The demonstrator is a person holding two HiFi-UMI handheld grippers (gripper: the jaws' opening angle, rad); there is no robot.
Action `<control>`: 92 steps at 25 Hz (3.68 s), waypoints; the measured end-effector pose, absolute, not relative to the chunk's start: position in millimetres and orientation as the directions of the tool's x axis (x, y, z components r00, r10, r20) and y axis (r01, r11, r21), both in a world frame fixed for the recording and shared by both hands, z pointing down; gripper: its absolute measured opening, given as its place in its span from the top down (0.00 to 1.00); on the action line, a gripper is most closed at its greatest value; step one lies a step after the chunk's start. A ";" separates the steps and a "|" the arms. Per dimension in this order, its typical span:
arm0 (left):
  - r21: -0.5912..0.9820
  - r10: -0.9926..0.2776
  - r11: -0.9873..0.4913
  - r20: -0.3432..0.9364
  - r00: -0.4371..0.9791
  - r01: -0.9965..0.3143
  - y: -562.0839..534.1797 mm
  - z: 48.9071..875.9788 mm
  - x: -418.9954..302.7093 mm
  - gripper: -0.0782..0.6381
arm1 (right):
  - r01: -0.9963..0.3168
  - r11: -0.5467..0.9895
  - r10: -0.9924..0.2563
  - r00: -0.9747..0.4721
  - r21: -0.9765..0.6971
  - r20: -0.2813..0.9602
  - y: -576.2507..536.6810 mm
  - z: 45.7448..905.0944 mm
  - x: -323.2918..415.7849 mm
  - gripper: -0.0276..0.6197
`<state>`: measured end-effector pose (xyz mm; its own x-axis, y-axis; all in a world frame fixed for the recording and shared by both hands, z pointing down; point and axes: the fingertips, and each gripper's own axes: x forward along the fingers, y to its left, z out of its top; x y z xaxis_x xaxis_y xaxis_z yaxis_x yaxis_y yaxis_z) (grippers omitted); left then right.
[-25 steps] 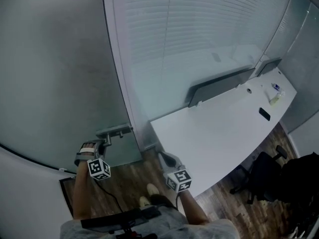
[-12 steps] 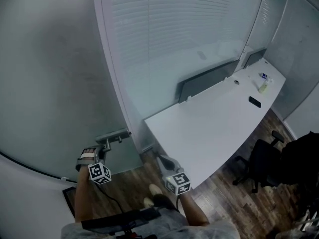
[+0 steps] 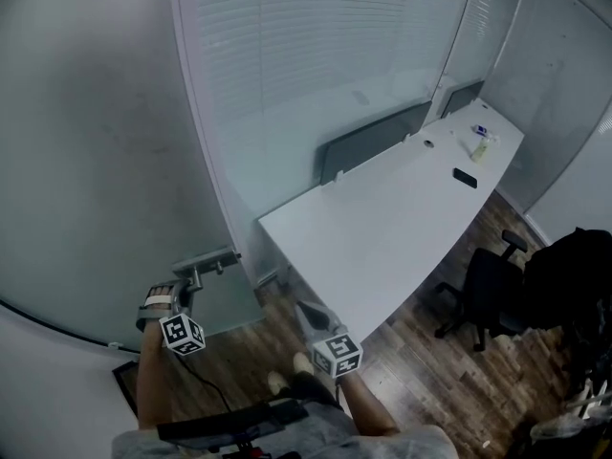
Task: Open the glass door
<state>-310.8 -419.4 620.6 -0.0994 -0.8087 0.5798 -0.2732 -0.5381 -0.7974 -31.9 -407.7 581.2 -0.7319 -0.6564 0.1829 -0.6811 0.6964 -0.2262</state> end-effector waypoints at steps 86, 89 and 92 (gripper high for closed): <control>-0.793 -0.795 -0.606 0.600 0.088 -0.068 -90.1 624.8 -249.1 0.79 | -0.797 0.560 -0.779 -0.600 -0.228 0.182 -35.2 579.1 27.6 0.95; -0.793 -0.793 -0.607 0.601 0.104 -0.050 -79.1 623.5 -247.3 0.79 | -0.807 0.543 -0.791 -0.585 -0.234 0.182 -24.1 579.6 26.2 0.95; -0.795 -0.793 -0.605 0.598 0.115 -0.041 -69.3 623.4 -246.7 0.79 | -0.812 0.535 -0.797 -0.577 -0.234 0.178 -13.9 578.1 23.0 0.95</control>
<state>-246.7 -69.3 623.4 0.1146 -0.7934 0.5978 -0.0408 -0.6050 -0.7952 23.0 -13.9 578.1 -0.5769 -0.7973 0.1776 -0.8117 0.5352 -0.2340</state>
